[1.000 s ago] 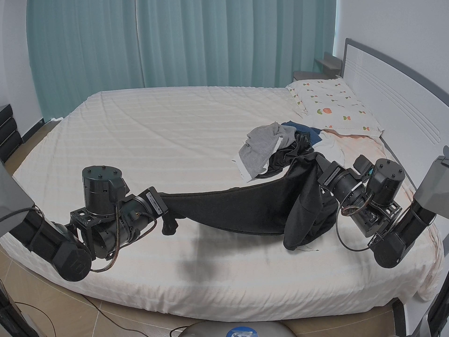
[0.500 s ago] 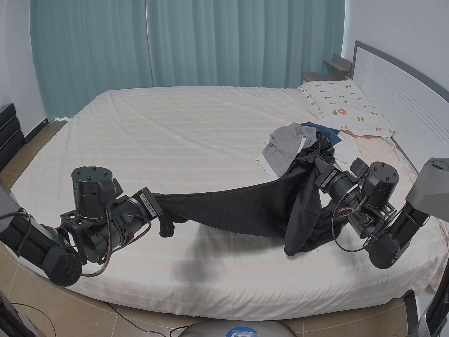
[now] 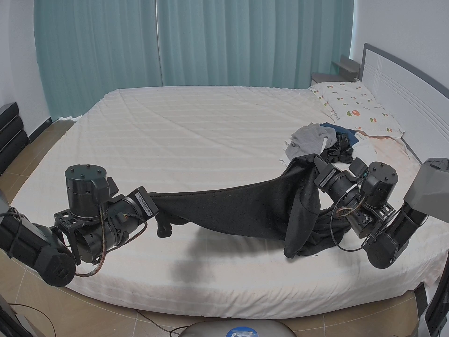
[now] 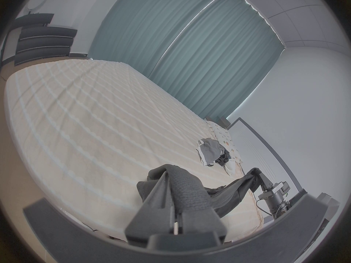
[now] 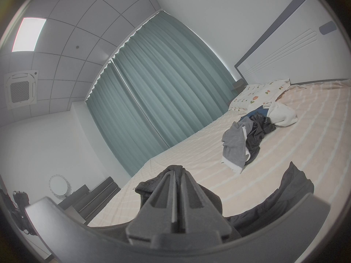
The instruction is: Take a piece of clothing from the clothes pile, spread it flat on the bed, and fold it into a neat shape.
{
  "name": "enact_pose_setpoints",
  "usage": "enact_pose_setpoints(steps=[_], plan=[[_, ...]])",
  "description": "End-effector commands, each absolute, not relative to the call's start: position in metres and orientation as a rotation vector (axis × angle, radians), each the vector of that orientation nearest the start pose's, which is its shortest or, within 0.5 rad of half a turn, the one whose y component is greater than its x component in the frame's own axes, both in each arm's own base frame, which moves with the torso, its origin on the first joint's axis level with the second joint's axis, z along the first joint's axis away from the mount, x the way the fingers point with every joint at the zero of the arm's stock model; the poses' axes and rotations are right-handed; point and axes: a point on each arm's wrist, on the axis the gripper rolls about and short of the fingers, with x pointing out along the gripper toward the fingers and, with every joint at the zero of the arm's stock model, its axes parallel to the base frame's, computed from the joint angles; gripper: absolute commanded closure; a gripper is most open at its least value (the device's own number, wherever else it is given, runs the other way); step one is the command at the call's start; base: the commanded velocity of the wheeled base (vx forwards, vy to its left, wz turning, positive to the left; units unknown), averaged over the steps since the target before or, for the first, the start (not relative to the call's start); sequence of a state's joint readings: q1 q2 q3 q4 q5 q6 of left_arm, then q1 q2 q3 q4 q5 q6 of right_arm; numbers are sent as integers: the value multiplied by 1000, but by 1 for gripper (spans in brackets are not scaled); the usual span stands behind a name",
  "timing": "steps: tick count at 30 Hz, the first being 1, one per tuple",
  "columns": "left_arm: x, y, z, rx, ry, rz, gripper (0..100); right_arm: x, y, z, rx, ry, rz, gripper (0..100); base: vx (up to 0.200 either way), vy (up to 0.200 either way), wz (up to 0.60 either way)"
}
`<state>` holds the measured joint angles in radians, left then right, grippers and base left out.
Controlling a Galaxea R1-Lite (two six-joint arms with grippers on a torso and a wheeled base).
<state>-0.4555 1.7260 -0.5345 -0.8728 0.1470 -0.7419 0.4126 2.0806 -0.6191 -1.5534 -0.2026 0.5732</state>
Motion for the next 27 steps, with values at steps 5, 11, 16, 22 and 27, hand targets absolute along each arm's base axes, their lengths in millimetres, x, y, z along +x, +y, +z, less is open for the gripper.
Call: enact_pose_setpoints(steps=[5, 11, 16, 22, 27], plan=[[249, -119, 132, -638, 397, -183, 100, 314, 133, 108, 605, -34, 242, 100, 0, 200, 0], [247, -121, 131, -634, 404, -190, 100, 314, 135, 108, 607, -28, 250, 100, 0, 200, 0], [247, -123, 128, -629, 419, -193, 100, 314, 135, 108, 607, -28, 250, 100, 0, 200, 0], [245, -122, 128, -630, 422, -195, 100, 312, 135, 107, 603, -24, 250, 100, 0, 67, 0], [247, -127, 130, -633, 418, -217, 100, 315, 134, 103, 576, -9, 250, 100, 0, 0, 0]])
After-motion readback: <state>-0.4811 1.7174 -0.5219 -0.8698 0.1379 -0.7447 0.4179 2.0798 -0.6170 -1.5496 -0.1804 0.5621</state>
